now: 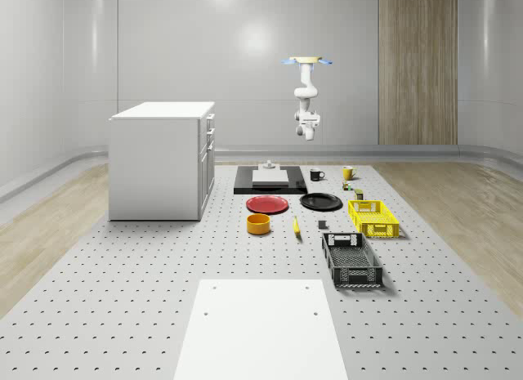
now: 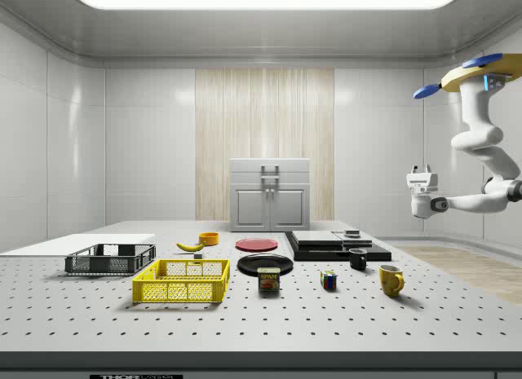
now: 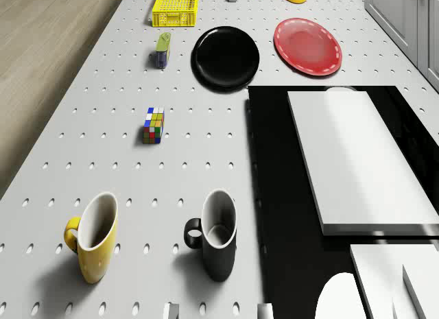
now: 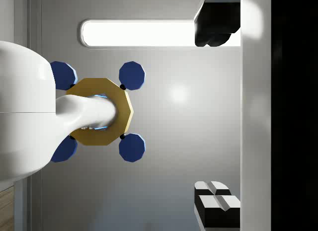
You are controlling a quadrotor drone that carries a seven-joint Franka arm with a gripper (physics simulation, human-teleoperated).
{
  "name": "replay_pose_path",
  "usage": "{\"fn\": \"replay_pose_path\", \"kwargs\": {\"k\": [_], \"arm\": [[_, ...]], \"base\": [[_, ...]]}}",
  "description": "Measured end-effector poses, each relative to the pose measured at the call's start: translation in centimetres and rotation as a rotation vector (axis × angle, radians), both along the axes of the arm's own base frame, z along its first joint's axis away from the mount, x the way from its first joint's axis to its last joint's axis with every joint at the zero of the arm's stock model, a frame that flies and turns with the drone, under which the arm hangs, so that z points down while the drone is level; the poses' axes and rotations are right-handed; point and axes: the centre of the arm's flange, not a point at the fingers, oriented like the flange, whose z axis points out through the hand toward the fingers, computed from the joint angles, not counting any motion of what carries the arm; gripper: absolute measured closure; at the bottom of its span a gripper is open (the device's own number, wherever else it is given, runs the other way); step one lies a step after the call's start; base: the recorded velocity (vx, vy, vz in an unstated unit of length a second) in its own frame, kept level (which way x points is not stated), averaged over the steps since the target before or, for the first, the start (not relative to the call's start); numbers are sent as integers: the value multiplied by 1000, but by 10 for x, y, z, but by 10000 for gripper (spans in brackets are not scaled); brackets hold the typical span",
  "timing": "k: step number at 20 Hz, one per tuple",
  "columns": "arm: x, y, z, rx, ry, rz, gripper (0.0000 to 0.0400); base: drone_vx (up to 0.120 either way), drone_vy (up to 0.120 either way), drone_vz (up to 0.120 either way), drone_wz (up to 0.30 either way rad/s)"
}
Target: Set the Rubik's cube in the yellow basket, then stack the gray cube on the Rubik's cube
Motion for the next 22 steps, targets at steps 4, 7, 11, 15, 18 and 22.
{"fn": "replay_pose_path", "kwargs": {"k": [4,7,11,15,18,22], "arm": [[-4,0,30,0,-3,0,0],[-3,0,50,0,-6,0,0],[-2,0,71,0,-9,0,0],[-1,0,83,0,-12,0,0],[-1,0,88,0,-14,0,0],[0,0,91,0,-17,0,0]], "base": [[20,50,0,0],[120,120,0,0],[120,120,0,0],[120,120,0,0],[120,120,0,0],[120,120,0,0]]}}
